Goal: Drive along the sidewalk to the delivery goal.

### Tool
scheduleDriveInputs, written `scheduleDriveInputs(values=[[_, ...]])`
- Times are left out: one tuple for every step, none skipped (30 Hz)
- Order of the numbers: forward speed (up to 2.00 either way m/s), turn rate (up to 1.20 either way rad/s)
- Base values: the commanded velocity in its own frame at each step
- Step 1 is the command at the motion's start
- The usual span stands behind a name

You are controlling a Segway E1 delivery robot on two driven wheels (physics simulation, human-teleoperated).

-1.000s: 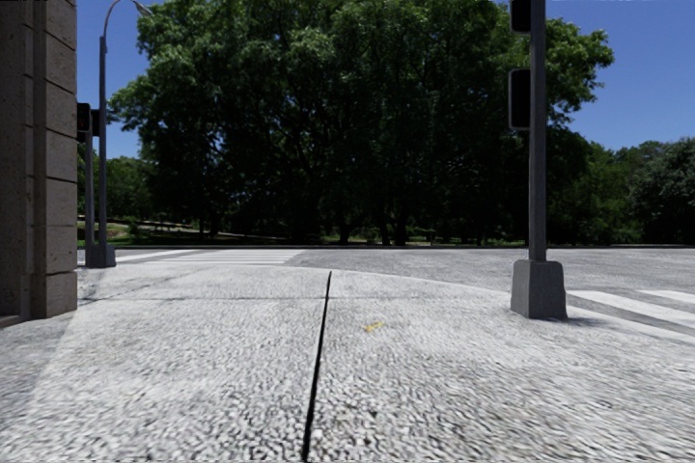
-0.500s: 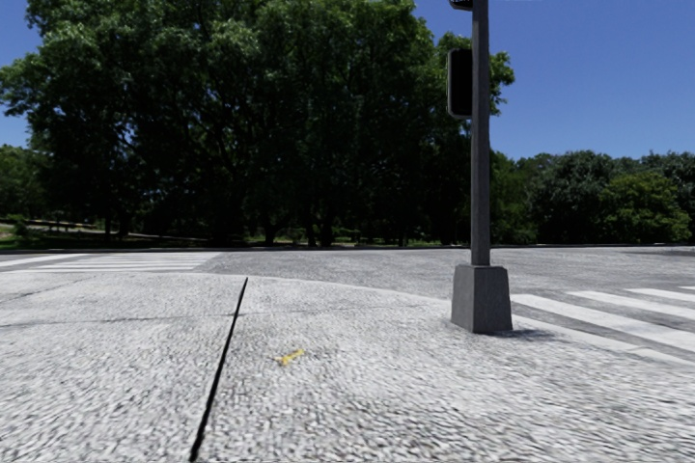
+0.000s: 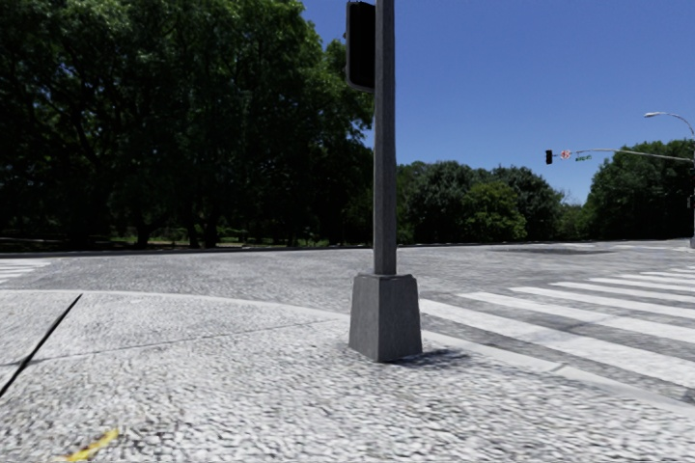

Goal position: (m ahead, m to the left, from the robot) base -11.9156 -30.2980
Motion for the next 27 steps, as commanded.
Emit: scheduleDriveInputs(values=[[1.63, -0.81], [1.63, -0.81], [1.63, -0.81], [1.63, -0.81], [1.63, -0.81], [1.63, -0.81], [1.63, -0.82], [1.63, -0.86], [1.63, -0.88], [1.63, -0.88], [1.63, -0.89], [1.63, -0.89], [1.63, -0.89], [1.63, -0.89], [1.63, -0.89], [1.63, -0.89], [1.63, -0.89], [1.63, -0.89], [1.63, -0.89], [1.63, -0.89], [1.63, -0.89], [1.63, -0.89], [1.63, -0.89], [1.63, -0.89], [1.63, -0.89], [1.63, -0.89], [1.63, -0.89]])
